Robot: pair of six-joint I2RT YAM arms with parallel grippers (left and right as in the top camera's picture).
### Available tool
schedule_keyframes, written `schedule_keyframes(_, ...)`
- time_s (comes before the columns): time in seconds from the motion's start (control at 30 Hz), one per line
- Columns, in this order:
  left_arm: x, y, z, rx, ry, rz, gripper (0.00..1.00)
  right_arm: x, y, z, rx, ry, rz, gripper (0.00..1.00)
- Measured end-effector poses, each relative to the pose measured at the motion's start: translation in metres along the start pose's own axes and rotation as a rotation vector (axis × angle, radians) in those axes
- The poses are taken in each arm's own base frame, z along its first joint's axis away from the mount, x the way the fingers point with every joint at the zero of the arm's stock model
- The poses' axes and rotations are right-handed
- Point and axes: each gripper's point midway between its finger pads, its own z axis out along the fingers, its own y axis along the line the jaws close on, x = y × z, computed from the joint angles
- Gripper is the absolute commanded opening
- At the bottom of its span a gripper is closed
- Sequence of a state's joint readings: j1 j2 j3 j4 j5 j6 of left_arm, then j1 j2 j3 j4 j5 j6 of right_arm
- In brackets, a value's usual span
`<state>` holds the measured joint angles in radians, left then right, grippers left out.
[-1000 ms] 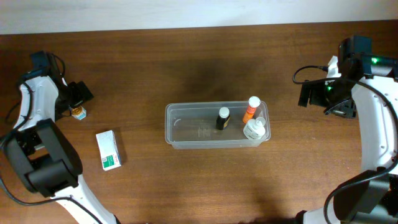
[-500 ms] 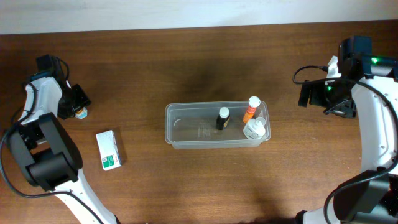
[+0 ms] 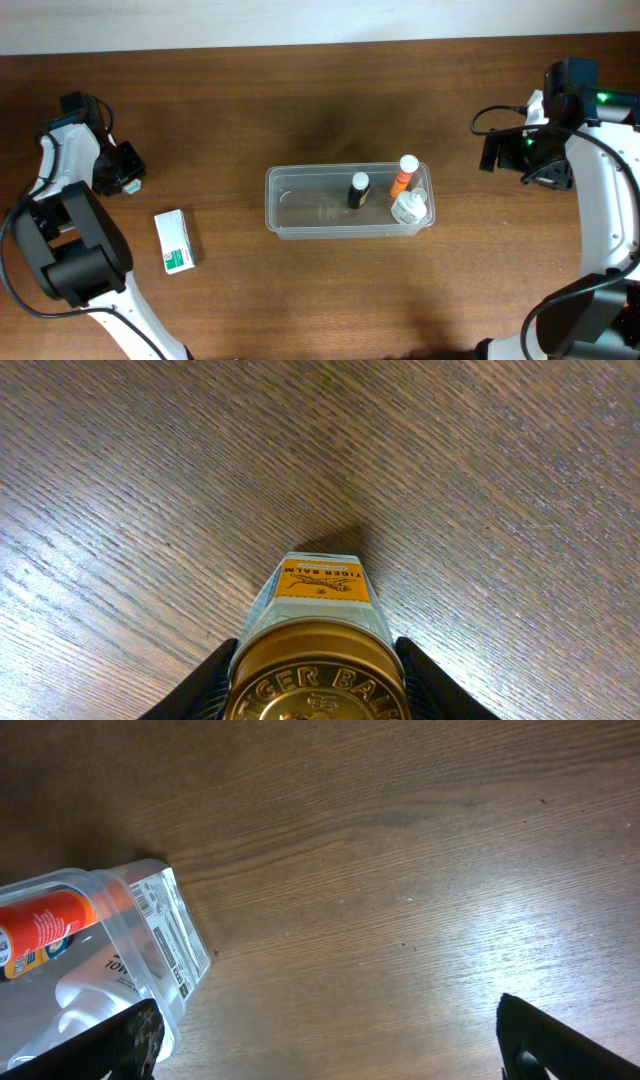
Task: Pack container
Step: 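Place the Tiger Balm jar into the container with the left gripper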
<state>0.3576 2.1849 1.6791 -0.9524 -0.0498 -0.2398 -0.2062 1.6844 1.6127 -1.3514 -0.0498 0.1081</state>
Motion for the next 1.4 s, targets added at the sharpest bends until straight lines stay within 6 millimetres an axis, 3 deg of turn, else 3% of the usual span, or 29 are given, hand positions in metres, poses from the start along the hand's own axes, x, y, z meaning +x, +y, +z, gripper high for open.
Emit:
schedule_keyframes(0.33,0.010,0.001,-0.002,-0.009,0.040,0.005,0.31,0.001,0.000,0.000,0.000,0.003,0.000,0.98)
schedule_keyframes(0.5,0.025,-0.011,-0.029,-0.013,0.068,0.042,0.31,0.001,0.000,0.000,0.000,0.003,0.000,0.98)
schedule_keyframes(0.63,0.030,-0.053,-0.090,0.038,-0.047,0.142,0.31,0.001,0.000,0.000,0.000,0.003,0.000,0.98)
schedule_keyframes(0.73,0.045,-0.101,-0.150,0.117,-0.174,0.255,0.31,0.001,0.000,0.000,0.000,0.003,0.000,0.98)
schedule_keyframes(0.83,0.075,-0.147,-0.195,0.194,-0.262,0.382,0.31,0.000,0.000,0.000,0.000,0.002,0.000,0.98)
schedule_keyframes(0.93,0.117,-0.191,-0.218,0.256,-0.287,0.526,0.32,0.000,0.000,0.000,0.000,0.001,-0.001,0.99)
schedule_keyframes(1.07,0.171,-0.236,-0.220,0.295,-0.255,0.691,0.31,0.000,0.000,0.000,0.000,-0.002,-0.001,0.98)
schedule_keyframes(1.2,0.216,-0.262,-0.208,0.297,-0.208,0.814,0.31,0.000,0.000,0.000,-0.001,-0.001,0.000,0.98)
schedule_keyframes(1.4,0.256,-0.294,-0.163,0.256,-0.127,0.928,0.32,0.000,0.000,0.000,0.000,-0.002,0.000,0.98)
